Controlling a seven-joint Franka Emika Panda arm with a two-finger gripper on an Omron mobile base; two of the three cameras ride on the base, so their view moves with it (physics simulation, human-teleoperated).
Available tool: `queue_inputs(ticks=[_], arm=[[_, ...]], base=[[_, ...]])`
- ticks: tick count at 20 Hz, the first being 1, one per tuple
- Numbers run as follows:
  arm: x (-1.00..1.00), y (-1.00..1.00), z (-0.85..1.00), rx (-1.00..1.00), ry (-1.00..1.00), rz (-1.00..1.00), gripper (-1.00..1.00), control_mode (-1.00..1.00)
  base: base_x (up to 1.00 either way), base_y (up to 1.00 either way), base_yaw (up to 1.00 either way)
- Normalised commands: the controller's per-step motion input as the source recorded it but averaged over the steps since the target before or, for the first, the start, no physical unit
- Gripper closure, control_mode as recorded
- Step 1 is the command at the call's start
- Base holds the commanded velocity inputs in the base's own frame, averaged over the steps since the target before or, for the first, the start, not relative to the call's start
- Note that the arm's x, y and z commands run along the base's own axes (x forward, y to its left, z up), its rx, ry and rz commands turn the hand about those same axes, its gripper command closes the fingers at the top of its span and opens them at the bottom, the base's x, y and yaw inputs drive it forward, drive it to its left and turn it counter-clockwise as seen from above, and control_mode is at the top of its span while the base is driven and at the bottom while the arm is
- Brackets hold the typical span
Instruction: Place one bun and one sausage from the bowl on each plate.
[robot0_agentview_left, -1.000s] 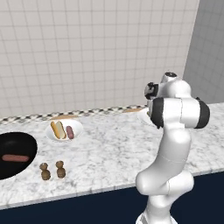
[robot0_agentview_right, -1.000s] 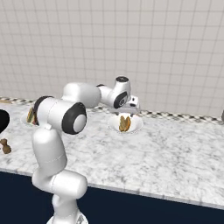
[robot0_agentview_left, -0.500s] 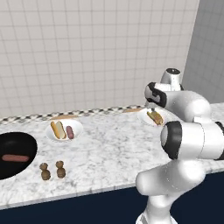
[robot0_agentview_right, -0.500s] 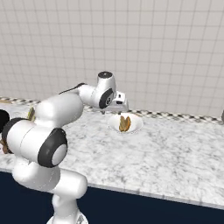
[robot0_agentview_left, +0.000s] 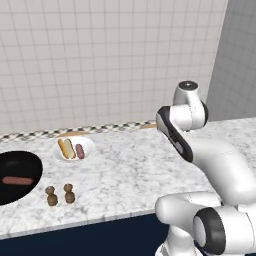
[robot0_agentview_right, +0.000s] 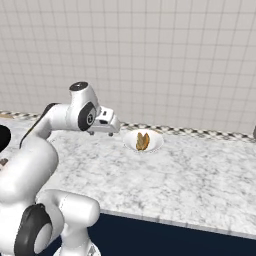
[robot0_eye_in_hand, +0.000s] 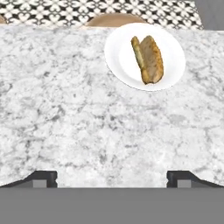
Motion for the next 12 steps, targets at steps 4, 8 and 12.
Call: queue_inputs(ticks=[4, 8, 12], arm=[[-0.78, 0.23, 0.57, 0.0, 0.13, -0.06, -1.0, -1.0], [-0.8, 0.05, 0.1, 0.07, 0.1, 0.0, -1.0, -1.0], [-0.35, -0.02, -0.24, 0.28, 0.19, 0.02, -1.0, -1.0]], base=[[0.0, 0.0, 0.0], [0.0, 0.0, 0.0], [0.0, 0.0, 0.0]])
